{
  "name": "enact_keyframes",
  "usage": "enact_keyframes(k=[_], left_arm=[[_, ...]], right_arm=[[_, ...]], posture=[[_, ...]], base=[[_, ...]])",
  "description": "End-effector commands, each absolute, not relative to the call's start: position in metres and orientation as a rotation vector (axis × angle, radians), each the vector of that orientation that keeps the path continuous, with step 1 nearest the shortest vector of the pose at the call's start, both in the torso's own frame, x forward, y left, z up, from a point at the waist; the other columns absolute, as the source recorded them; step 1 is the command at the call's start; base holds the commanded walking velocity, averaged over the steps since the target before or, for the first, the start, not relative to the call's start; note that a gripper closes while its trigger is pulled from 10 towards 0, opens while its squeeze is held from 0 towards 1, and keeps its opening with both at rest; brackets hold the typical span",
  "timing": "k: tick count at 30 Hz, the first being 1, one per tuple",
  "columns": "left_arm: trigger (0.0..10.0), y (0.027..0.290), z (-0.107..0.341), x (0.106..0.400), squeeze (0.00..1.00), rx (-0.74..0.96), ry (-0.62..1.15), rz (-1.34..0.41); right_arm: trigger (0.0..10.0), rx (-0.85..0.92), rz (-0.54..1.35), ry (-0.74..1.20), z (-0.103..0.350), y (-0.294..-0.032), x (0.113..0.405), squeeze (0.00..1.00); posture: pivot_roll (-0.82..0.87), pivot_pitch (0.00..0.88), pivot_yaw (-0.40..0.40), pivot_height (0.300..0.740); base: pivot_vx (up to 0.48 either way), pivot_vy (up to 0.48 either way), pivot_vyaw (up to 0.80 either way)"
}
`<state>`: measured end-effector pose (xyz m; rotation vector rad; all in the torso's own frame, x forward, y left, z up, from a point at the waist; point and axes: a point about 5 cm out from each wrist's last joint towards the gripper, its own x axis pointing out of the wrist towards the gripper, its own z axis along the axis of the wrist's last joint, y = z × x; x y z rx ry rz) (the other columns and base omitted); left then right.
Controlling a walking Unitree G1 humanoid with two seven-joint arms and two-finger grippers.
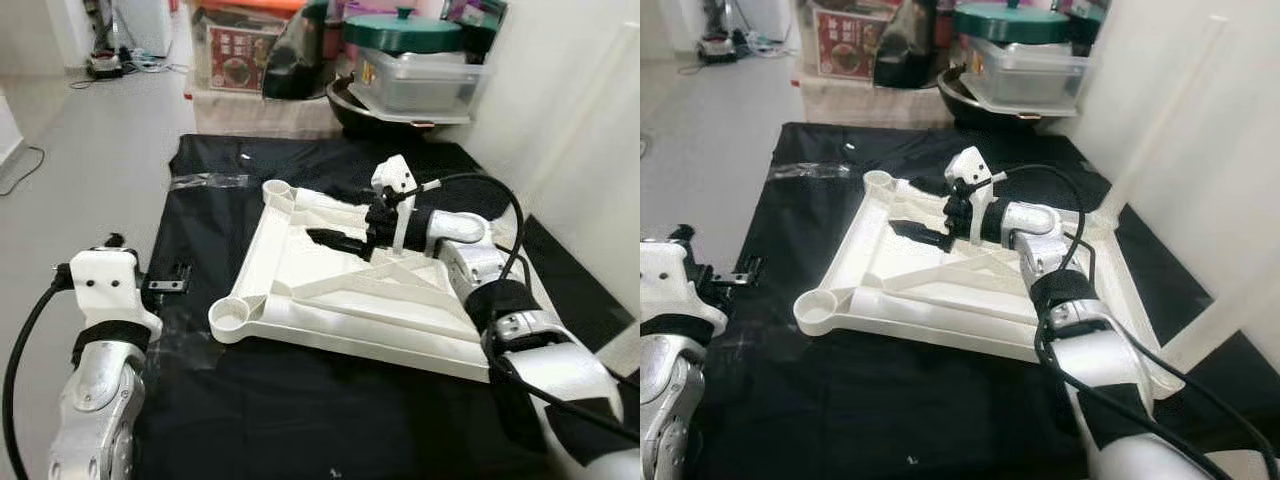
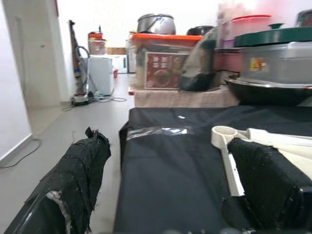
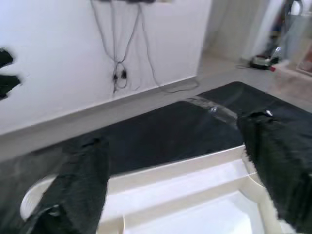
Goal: Building children table
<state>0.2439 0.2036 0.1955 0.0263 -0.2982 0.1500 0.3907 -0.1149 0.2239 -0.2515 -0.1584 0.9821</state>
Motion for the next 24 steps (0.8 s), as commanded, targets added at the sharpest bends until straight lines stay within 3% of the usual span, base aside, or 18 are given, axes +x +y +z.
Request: enact_keyframes(k=[1,2,3,7,19,24], left_arm=[[10.0,0.206,0.190,0.245,0.00,0.014,-0.262,0.168],[10.0,0.206,0.190,0.245,0.00,0.014,-0.262,0.168],[10.0,0.209,0.189,0.244,0.00,0.020,-0.253,0.180],[10.0,0.211,0.188,0.243,0.00,0.030,-0.247,0.189],[10.0,0.207,0.187,0.243,0.00,0.031,-0.246,0.191],[10.0,0.208,0.187,0.243,0.00,0.036,-0.245,0.191]], right_arm=[[10.0,-0.148,0.797,-0.079,0.206,-0.114,0.397,0.90],[10.0,-0.148,0.797,-0.079,0.206,-0.114,0.397,0.90],[10.0,-0.129,0.670,0.011,0.185,-0.103,0.398,0.00],[10.0,-0.258,0.642,0.168,0.149,-0.085,0.390,0.00],[10.0,-0.521,0.719,0.306,0.139,-0.098,0.389,0.00],[10.0,-0.659,0.963,0.305,0.129,-0.075,0.375,0.00]], posture=[[0.11,0.000,-0.120,0.740],[0.11,0.000,-0.120,0.740],[0.12,0.000,-0.118,0.740],[0.13,0.000,-0.125,0.740],[0.14,0.000,-0.136,0.740],[0.15,0.000,-0.139,0.740]], base=[[0.000,0.000,0.00],[0.000,0.000,0.00],[0.000,0.000,0.00],[0.000,0.000,0.00],[0.000,0.000,0.00],[0.000,0.000,0.00]])
